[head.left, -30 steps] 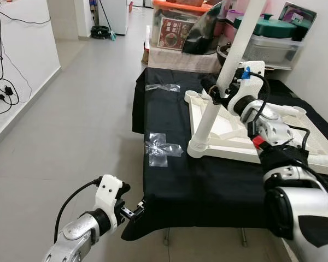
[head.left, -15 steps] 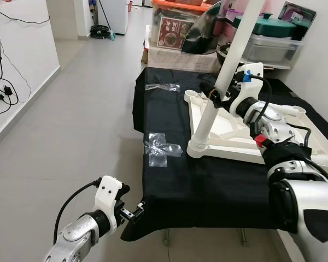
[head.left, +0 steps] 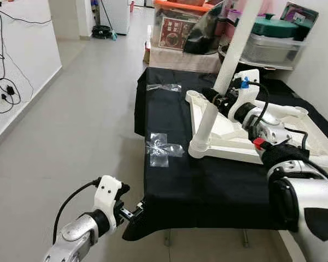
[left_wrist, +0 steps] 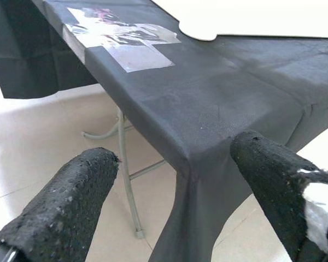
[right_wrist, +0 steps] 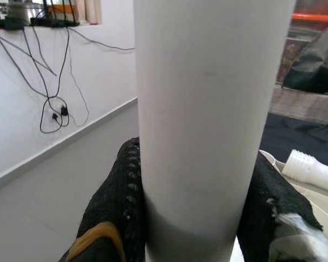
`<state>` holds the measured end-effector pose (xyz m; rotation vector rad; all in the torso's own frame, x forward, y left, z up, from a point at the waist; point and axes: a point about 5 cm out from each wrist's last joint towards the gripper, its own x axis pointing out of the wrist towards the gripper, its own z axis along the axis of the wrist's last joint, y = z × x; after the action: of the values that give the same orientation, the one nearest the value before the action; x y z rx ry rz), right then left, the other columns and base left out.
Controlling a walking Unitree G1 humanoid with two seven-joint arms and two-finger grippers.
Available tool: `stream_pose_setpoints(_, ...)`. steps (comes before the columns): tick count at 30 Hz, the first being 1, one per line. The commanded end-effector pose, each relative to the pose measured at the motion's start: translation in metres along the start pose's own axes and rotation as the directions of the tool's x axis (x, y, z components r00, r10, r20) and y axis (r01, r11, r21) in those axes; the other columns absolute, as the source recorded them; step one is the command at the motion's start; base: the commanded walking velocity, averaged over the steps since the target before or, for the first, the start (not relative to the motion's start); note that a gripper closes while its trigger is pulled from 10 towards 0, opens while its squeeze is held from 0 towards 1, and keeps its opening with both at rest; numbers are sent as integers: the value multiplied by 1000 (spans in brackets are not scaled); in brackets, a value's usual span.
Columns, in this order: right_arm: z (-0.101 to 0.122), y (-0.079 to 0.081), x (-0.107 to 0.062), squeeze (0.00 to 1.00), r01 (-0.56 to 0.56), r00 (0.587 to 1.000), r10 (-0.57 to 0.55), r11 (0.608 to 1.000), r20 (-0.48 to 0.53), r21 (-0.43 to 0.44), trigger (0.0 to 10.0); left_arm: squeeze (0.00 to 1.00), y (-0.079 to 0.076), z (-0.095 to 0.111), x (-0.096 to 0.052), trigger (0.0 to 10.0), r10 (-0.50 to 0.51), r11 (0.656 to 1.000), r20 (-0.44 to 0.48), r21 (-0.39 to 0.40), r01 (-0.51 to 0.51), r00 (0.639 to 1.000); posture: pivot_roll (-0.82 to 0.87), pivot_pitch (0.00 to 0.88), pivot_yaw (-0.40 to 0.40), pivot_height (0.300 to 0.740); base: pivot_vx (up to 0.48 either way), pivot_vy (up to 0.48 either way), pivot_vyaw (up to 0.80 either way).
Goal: Building children table
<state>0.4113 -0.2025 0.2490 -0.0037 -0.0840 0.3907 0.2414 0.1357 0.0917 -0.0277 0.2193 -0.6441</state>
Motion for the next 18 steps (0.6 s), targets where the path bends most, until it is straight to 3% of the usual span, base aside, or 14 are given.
stream_pose_setpoints(1, 7, -8, -3, 0, 15, 1000, -14, 999, 12, -37, 0, 0, -1, -1, -2, 10000, 3, 1000, -7, 4, -3, 1000, 37, 0, -143, 740, 0, 0, 0)
stream_pose_setpoints(7, 8, -9, -3, 0, 21, 1000, -20, 999, 20, -48, 0, 0, -1, -1, -2, 10000, 7, 1000, -6, 2, -7, 1000, 39, 0, -145, 740, 0, 0, 0)
stream_pose_setpoints(9, 0, -11, -4, 0, 95, 995, -95, 995, 4, -26, 0, 0, -1, -1, -3, 10000, 10, 1000, -6, 0, -10, 1000, 36, 0, -147, 740, 0, 0, 0)
stream_pose_setpoints(11, 0, -11, -4, 0, 95, 995, -95, 995, 4, -26, 0, 0, -1, -1, -3, 10000, 10, 1000, -6, 0, -10, 1000, 36, 0, -147, 740, 0, 0, 0)
stream_pose_setpoints(16, -16, -17, -9, 0, 237, 971, -236, 971, -30, 15, 0, 0, -2, -2, -3, 10000, 12, 1000, -7, -3, -12, 1000, 32, 0, -144, 740, 0, 0, 0)
stream_pose_setpoints(18, -38, -18, -15, 0, 375, 925, -371, 925, -82, 52, 0, 0, -1, -2, -3, 10000, 10, 1000, -10, -2, -10, 1000, 25, 0, -135, 740, 0, 0, 0)
